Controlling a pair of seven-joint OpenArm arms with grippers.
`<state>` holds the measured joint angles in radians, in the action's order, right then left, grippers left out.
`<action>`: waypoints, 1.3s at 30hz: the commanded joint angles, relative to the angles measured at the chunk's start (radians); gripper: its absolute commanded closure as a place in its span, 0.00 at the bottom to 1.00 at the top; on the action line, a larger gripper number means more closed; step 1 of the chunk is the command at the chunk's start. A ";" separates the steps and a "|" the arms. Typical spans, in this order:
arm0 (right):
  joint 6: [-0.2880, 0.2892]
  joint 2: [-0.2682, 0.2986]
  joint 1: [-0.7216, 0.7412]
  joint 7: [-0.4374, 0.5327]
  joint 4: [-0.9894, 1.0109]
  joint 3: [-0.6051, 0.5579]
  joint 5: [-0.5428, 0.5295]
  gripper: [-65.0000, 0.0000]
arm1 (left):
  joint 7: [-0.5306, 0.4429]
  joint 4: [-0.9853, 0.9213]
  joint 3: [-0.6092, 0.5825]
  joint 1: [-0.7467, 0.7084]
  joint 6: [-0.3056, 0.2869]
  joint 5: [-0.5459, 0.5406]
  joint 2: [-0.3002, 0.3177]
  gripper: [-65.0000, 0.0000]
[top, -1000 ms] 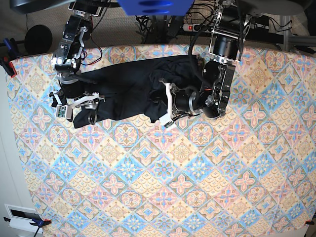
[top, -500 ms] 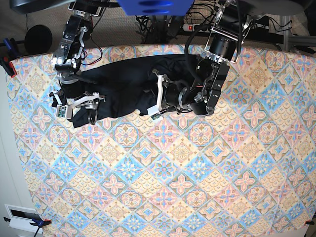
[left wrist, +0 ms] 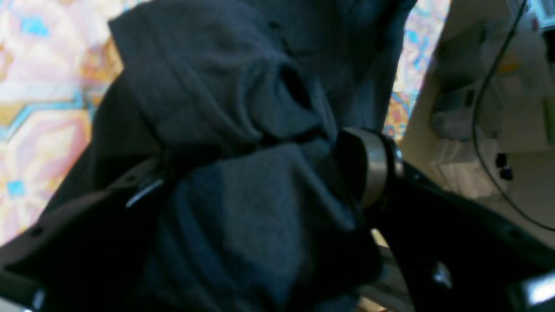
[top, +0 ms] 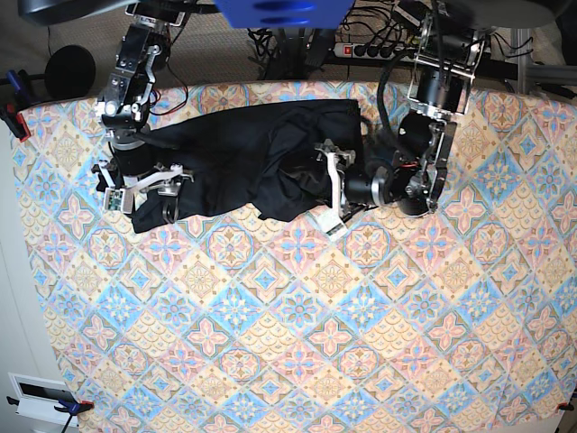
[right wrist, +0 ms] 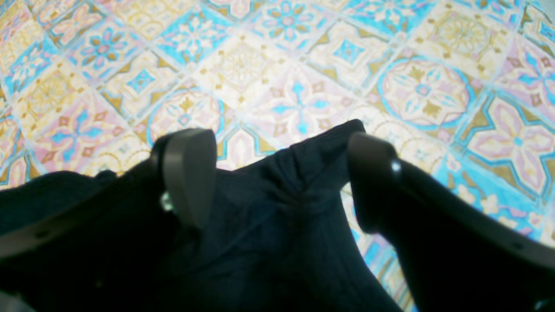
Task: Layout the t-shirt on the table in an organized manner, then fold the t-shirt properly
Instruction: 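Grasp the strip end with the left gripper and lift it, then fold the strip end held by the left gripper toward the right gripper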
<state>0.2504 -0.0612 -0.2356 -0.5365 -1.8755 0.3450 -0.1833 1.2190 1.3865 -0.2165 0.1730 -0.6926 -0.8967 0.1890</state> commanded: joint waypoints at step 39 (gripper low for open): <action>0.003 0.139 -0.049 0.033 -0.106 -0.631 -0.002 0.29 | -0.072 0.014 0.233 -0.174 -0.006 -0.241 0.191 0.99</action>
<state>0.2455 0.0822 -0.2909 -0.5301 -1.9625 -0.2840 -0.1745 1.1637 1.3853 0.0097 -0.0139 -0.6922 -1.1145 0.3687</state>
